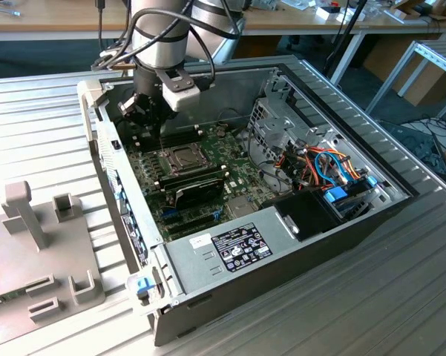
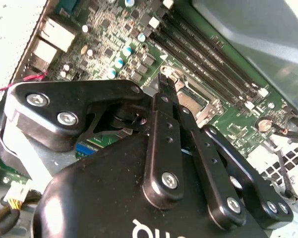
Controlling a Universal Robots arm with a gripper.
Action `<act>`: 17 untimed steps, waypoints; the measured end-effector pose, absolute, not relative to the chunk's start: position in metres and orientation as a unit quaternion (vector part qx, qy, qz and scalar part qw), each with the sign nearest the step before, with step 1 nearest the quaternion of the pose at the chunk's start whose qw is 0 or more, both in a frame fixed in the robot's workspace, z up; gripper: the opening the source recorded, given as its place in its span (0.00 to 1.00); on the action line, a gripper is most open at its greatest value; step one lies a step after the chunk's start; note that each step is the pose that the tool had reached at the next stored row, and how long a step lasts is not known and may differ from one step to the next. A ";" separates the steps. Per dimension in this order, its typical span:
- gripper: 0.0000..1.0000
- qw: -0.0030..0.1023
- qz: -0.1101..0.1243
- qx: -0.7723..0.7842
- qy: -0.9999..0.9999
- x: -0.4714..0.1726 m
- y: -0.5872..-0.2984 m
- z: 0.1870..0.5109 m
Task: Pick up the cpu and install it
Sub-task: 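Install the first cpu locking lever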
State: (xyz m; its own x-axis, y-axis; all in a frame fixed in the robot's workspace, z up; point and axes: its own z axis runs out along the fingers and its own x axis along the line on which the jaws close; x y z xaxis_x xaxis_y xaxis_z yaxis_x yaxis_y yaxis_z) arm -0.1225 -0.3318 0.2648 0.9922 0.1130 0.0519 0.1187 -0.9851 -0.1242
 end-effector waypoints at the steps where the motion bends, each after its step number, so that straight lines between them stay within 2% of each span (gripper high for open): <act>1: 0.11 0.069 -0.023 -0.996 -0.056 -0.124 -0.332 0.265; 2: 0.11 0.073 -0.023 -0.996 -0.055 -0.124 -0.332 0.265; 3: 0.11 0.082 -0.024 -0.995 -0.055 -0.125 -0.332 0.265; 4: 0.11 0.085 -0.024 -0.995 -0.054 -0.125 -0.332 0.265; 17: 0.11 0.086 -0.022 -0.995 -0.054 -0.120 -0.332 0.263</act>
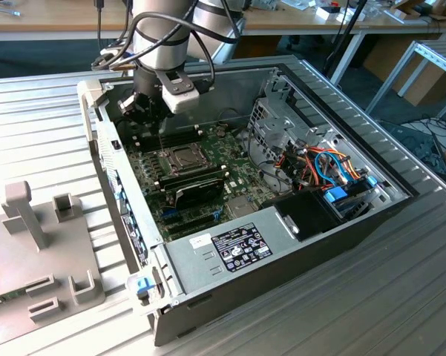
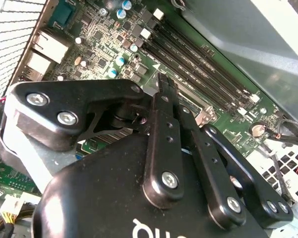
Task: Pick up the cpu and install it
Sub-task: 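Install the first cpu locking lever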
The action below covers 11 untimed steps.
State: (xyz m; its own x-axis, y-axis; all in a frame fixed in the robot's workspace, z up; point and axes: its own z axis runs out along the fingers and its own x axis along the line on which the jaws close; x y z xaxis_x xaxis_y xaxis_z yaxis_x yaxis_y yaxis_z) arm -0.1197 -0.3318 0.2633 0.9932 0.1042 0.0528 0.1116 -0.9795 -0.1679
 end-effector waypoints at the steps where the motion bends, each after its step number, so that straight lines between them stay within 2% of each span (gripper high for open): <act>1: 0.11 0.086 -0.022 -0.995 -0.054 -0.119 -0.332 0.263; 11: 0.11 0.088 -0.022 -0.994 -0.054 -0.119 -0.331 0.260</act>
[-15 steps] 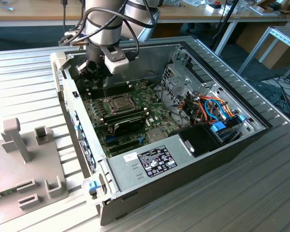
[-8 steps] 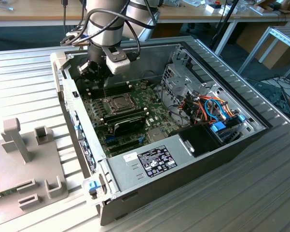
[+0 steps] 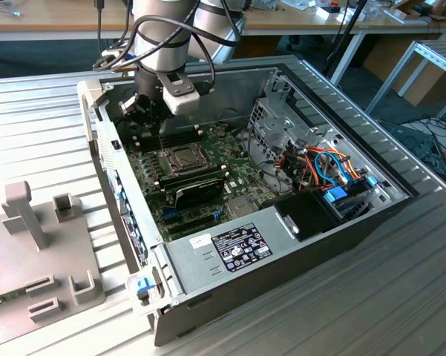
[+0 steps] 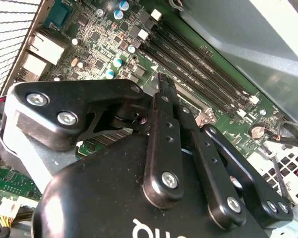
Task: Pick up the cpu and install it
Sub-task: 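Install the first cpu locking lever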
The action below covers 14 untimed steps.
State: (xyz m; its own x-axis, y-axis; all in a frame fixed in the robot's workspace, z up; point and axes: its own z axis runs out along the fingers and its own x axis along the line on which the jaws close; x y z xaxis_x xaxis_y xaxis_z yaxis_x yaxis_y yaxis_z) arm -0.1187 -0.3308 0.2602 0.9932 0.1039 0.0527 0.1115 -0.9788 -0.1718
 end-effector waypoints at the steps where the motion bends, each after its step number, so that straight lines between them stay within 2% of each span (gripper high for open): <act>1: 0.11 0.088 -0.022 -0.994 -0.054 -0.119 -0.331 0.260; 14: 0.11 0.088 -0.022 -0.994 -0.054 -0.109 -0.331 0.259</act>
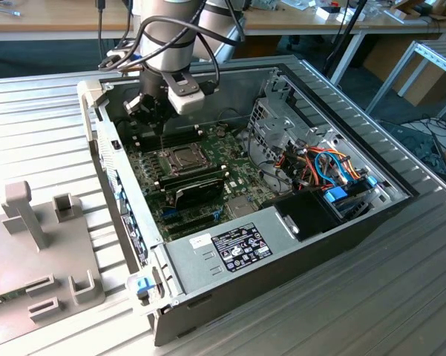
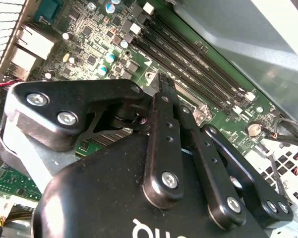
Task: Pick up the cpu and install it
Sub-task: 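Install the first cpu locking lever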
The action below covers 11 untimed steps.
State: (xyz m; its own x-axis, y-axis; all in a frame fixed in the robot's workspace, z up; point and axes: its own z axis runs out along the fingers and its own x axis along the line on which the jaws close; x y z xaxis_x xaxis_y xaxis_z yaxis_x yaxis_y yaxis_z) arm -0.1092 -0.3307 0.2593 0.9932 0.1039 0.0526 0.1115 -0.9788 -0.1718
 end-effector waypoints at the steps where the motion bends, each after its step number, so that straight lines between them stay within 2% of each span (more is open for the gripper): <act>1: 0.11 0.088 -0.022 -0.994 -0.054 -0.108 -0.331 0.259; 11: 0.11 0.088 -0.022 -0.994 -0.054 -0.102 -0.331 0.259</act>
State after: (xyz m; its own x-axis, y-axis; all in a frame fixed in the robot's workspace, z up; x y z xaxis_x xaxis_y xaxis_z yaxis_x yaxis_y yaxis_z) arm -0.1025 -0.3307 0.2590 0.9932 0.1039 0.0526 0.1115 -0.9788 -0.1718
